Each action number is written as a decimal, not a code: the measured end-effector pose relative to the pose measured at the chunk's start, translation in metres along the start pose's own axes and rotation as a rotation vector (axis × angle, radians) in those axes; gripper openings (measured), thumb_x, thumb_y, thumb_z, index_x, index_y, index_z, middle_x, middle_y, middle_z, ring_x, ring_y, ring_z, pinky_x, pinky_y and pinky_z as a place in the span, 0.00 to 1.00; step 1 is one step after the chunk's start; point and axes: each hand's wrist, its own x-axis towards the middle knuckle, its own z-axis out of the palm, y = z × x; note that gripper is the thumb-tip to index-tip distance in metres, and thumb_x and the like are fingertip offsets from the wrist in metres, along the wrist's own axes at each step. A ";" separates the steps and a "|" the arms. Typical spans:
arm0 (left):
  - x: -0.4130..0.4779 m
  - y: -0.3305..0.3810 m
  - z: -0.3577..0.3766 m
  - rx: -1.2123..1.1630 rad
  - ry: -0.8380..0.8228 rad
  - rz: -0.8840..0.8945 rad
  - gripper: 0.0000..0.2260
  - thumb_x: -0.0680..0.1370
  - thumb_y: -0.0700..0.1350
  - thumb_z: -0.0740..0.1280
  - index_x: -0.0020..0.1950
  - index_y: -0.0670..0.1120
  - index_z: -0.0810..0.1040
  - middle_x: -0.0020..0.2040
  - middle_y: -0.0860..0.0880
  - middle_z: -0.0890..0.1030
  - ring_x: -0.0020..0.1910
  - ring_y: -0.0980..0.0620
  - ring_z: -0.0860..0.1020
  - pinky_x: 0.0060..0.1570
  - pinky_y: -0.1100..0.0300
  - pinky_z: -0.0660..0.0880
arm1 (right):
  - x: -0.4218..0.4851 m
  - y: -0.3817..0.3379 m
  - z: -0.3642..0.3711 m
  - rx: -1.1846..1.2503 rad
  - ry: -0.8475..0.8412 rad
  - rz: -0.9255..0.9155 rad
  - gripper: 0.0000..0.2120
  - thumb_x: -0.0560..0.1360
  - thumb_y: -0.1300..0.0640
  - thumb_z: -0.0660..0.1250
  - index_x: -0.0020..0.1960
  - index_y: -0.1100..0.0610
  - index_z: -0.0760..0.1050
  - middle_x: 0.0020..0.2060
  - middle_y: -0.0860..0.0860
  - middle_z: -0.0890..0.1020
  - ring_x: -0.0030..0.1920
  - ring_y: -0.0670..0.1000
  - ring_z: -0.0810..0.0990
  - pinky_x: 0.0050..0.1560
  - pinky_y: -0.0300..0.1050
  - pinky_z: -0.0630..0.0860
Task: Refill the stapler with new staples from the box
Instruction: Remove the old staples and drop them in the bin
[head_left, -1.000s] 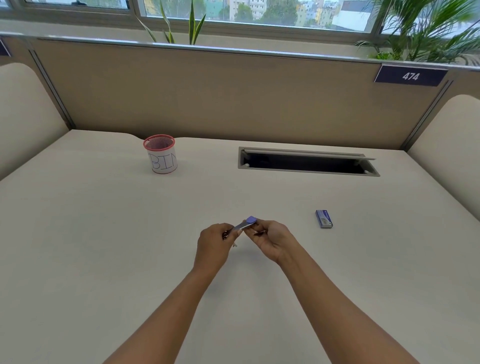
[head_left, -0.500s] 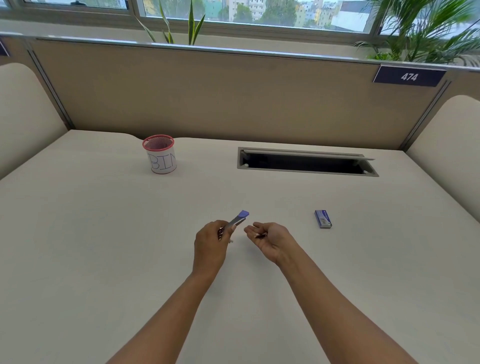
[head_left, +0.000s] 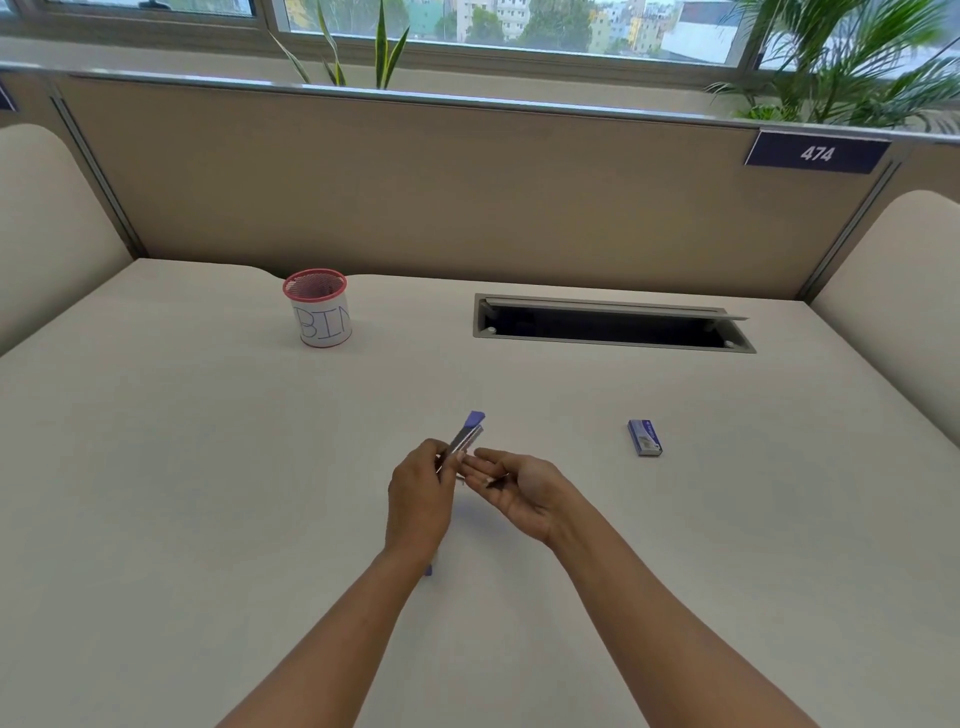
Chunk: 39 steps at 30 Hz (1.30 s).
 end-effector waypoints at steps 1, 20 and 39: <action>0.000 -0.001 0.000 0.016 0.021 0.004 0.07 0.78 0.42 0.62 0.49 0.40 0.76 0.41 0.49 0.74 0.40 0.51 0.72 0.38 0.63 0.63 | -0.002 0.000 0.001 -0.013 -0.008 0.010 0.17 0.78 0.71 0.49 0.65 0.75 0.63 0.47 0.64 0.79 0.60 0.62 0.76 0.63 0.51 0.71; -0.001 -0.005 0.000 0.007 0.047 0.067 0.06 0.77 0.42 0.64 0.48 0.40 0.77 0.40 0.50 0.75 0.39 0.51 0.72 0.35 0.65 0.63 | 0.007 -0.005 0.001 0.105 0.158 -0.069 0.19 0.77 0.73 0.47 0.68 0.75 0.58 0.71 0.69 0.60 0.72 0.65 0.59 0.74 0.52 0.59; 0.004 -0.008 -0.001 -0.128 -0.004 -0.040 0.08 0.77 0.44 0.65 0.49 0.40 0.79 0.40 0.48 0.77 0.39 0.50 0.75 0.39 0.56 0.75 | 0.010 -0.012 -0.006 0.109 0.202 -0.151 0.20 0.76 0.75 0.46 0.66 0.72 0.62 0.66 0.69 0.68 0.67 0.63 0.69 0.70 0.51 0.66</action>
